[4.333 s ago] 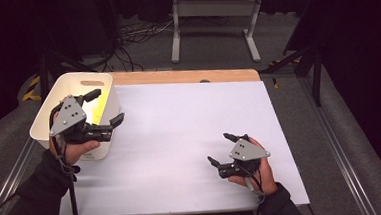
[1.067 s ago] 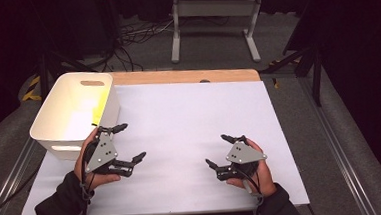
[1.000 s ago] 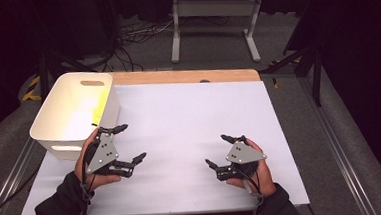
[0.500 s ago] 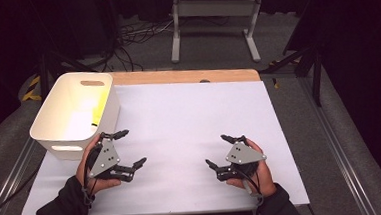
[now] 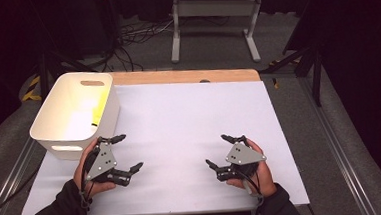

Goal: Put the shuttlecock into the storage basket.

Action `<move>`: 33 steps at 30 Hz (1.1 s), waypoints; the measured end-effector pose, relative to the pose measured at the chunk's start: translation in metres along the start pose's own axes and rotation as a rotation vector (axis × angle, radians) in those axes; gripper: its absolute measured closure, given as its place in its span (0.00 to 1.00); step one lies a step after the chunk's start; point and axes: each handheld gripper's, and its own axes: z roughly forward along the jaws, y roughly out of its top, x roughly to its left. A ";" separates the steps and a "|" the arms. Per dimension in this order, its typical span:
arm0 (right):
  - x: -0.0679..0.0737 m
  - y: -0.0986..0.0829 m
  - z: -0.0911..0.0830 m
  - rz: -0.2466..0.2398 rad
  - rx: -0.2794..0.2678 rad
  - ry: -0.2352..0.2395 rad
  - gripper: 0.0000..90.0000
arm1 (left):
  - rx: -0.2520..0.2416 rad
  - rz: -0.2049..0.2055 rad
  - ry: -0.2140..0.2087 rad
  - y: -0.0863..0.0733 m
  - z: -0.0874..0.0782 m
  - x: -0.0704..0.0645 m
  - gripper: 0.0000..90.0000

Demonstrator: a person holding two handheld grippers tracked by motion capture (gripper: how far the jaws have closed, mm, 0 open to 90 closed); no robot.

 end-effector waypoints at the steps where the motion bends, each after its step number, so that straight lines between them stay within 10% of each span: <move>1: 0.000 0.000 0.000 -0.001 0.000 0.000 0.14 | 0.001 -0.002 0.000 -0.001 -0.001 0.000 0.04; 33: 0.003 -0.004 0.001 0.009 0.004 0.015 0.12 | 0.086 -0.065 0.037 -0.037 -0.012 0.000 0.04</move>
